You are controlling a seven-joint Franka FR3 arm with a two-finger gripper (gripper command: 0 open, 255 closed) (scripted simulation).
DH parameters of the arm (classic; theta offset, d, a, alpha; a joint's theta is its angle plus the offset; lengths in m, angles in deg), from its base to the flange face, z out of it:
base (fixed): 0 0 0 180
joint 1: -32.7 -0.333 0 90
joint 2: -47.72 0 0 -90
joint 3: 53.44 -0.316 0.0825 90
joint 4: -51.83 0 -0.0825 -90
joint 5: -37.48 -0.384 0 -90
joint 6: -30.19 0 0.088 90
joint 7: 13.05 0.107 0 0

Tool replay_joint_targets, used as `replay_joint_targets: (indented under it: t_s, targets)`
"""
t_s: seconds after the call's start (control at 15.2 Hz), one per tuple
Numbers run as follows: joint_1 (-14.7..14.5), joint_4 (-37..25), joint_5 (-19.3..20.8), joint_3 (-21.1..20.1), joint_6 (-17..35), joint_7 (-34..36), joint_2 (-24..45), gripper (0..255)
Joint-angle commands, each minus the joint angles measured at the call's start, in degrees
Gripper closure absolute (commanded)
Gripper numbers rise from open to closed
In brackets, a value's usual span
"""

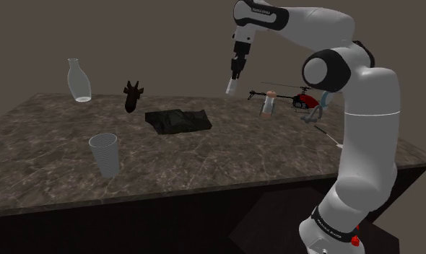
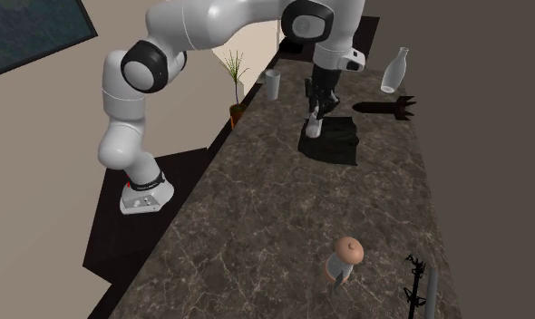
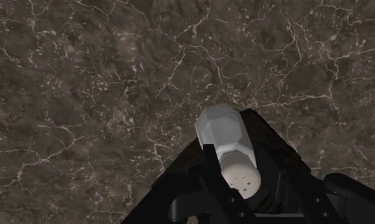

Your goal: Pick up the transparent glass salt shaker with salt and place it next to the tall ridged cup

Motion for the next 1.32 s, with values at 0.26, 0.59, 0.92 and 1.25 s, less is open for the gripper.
replay_joint_targets:
  t_s: [0.26,0.59,0.92,1.25]
  targets:
    - [-6.43,8.41,1.71,-1.95,3.53,7.24,-5.73,255]
    - [-11.0,11.75,2.58,-4.04,5.22,13.5,-8.08,255]
    - [-15.21,12.72,3.17,-6.3,6.17,19.79,-8.75,255]
    - [-19.26,11.42,3.61,-8.53,6.44,26.02,-7.8,255]
